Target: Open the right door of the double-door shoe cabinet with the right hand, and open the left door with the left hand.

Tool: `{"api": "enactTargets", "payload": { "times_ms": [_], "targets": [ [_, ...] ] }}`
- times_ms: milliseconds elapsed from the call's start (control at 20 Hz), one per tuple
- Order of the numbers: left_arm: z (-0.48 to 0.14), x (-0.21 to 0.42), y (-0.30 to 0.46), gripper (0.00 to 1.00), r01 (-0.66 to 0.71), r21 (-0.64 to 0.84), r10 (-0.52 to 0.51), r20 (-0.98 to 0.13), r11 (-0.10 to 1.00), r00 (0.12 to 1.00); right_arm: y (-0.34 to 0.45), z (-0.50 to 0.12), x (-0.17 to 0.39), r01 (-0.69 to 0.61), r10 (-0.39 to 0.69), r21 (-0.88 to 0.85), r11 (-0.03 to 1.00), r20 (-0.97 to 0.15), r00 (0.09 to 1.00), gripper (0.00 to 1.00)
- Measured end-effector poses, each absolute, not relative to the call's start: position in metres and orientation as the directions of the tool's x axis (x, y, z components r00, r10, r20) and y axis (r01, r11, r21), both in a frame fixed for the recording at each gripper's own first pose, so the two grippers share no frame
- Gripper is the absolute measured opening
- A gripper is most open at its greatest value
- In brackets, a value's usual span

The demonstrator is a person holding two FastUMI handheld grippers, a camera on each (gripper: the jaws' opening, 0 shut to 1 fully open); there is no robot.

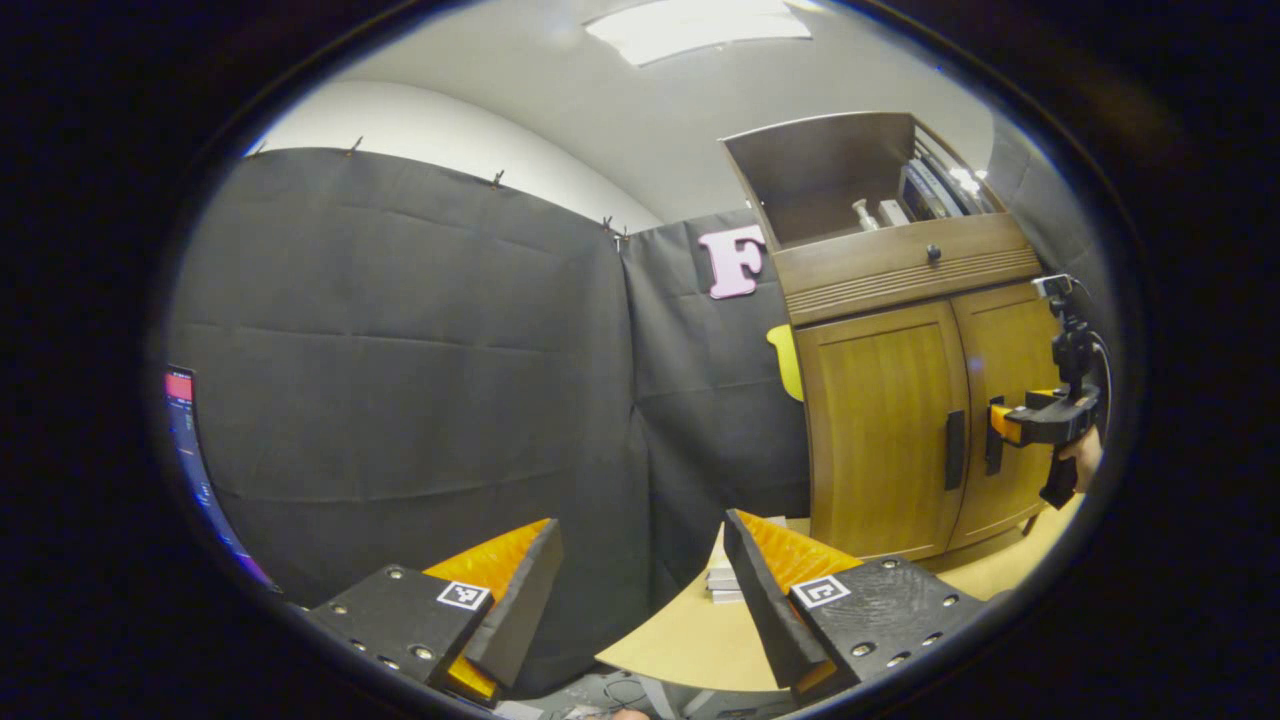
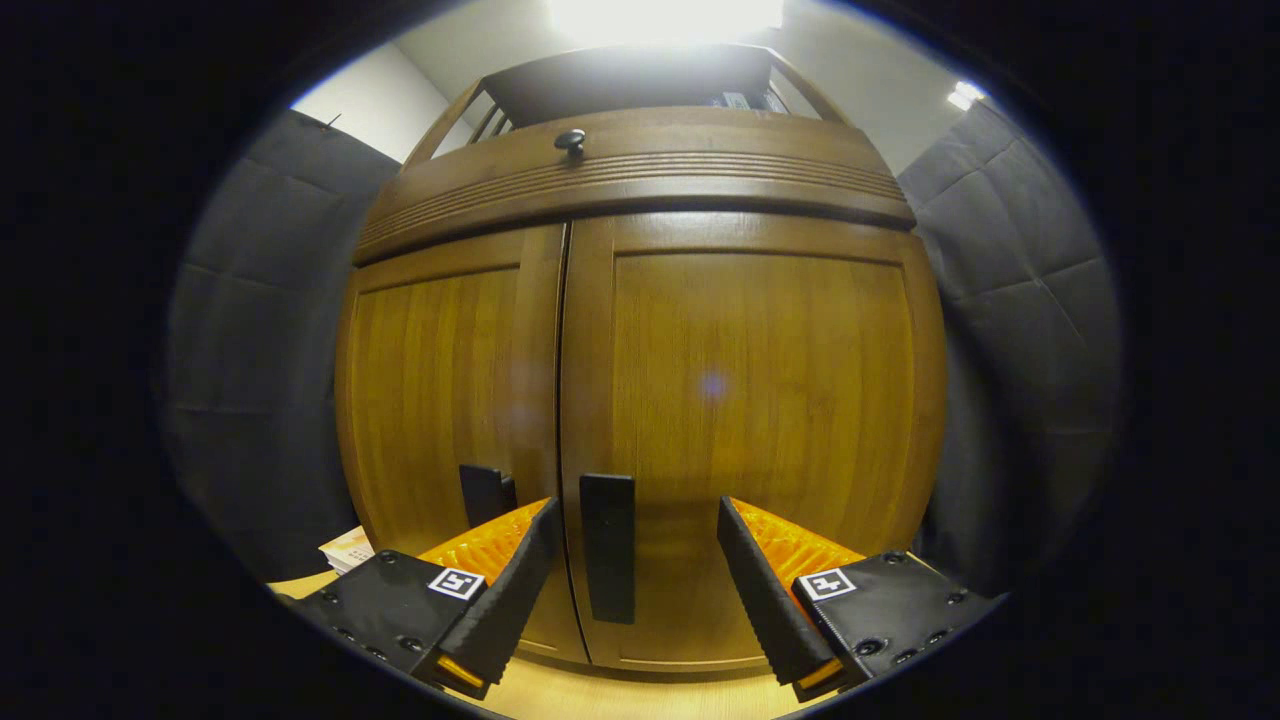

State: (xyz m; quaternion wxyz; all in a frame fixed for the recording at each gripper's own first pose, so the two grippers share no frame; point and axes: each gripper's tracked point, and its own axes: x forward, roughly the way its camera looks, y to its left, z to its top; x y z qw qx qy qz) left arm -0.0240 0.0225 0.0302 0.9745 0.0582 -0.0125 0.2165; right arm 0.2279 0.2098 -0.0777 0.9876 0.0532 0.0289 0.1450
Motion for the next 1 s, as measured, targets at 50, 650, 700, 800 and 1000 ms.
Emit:
{"api": "enactTargets", "payload": {
  "times_ms": [50,650,700,800,1000],
  "targets": [
    [0.030,-0.025,0.022,0.94,-0.432,0.111,0.429,0.051,0.895,0.902,0.212,-0.083,0.232,-0.285,0.293,0.117,0.951,-0.051,0.955,0.98],
    [0.030,-0.029,0.018,0.94,-0.457,0.134,0.454,0.051,0.879,0.890,0.241,-0.114,0.251,-0.281,0.305,0.167,0.945,-0.136,0.943,0.40],
    [0.031,-0.029,0.017,0.94,-0.456,0.134,0.453,0.053,0.880,0.890,0.241,-0.116,0.255,-0.274,0.299,0.177,0.945,-0.136,0.944,0.35],
    [0.030,-0.029,0.017,0.94,-0.447,0.128,0.443,0.054,0.886,0.895,0.242,-0.115,0.262,-0.275,0.299,0.175,0.946,-0.131,0.945,0.17],
    [0.035,-0.030,0.018,0.94,-0.434,0.128,0.429,0.066,0.892,0.901,0.242,-0.118,0.254,-0.281,0.309,0.183,0.942,-0.146,0.940,0.13]
  ]
}}
